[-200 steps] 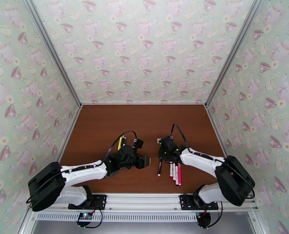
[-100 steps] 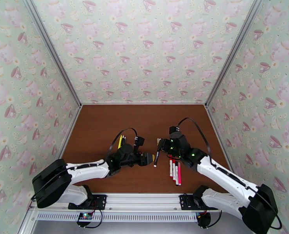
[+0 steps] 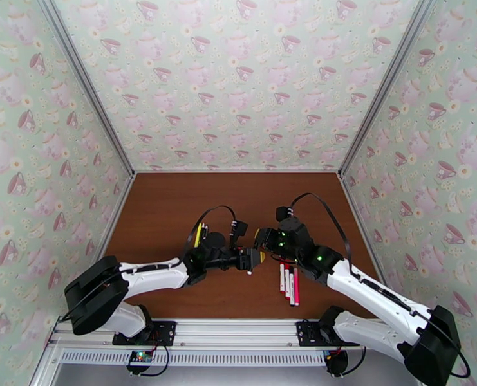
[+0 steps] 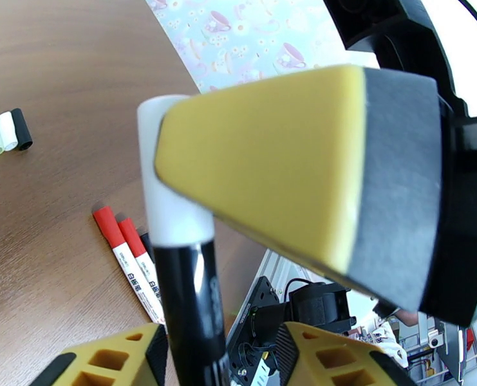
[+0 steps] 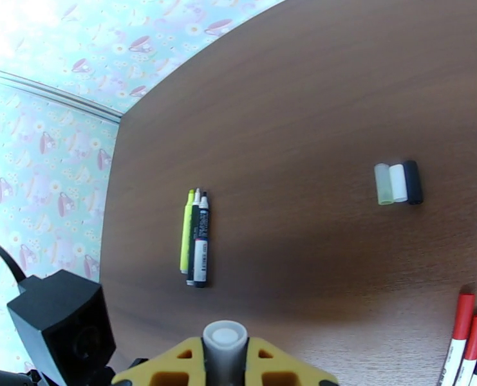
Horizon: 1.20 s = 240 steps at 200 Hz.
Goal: Open the pen caps
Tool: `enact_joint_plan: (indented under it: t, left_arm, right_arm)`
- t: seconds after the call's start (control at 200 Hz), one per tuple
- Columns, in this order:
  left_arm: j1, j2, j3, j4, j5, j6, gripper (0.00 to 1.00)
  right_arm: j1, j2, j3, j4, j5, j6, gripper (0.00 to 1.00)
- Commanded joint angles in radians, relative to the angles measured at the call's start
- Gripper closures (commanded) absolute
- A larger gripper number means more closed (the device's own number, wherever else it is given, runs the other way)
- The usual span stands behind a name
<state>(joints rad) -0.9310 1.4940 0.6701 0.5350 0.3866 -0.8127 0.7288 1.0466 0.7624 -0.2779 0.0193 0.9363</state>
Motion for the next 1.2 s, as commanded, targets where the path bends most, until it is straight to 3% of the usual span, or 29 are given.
enact_joint_plan:
  t: [0.0,0.391,0.806,1.197]
  left_arm:
    - [-0.007,0.017,0.028,-0.011,0.011,0.011,0.55]
    - [-0.016,-0.025,0.027,-0.109,-0.046,0.094,0.88]
    - [-0.014,-0.072,0.001,-0.094,0.097,0.165,0.90]
    - [-0.007,-0.061,0.002,-0.059,0.107,0.121,0.90]
  right_arm:
    - [0.009,-0.018,0.029,0.027,0.025,0.020,0.86]
    - [0.009,-0.021,0.026,-0.002,0.047,0.034,0.82]
    - [-0.087,-0.023,0.021,0.085,-0.228,-0.005,0.62]
    - [-0.103,-0.013,-0.005,0.139,-0.322,-0.018,0.63]
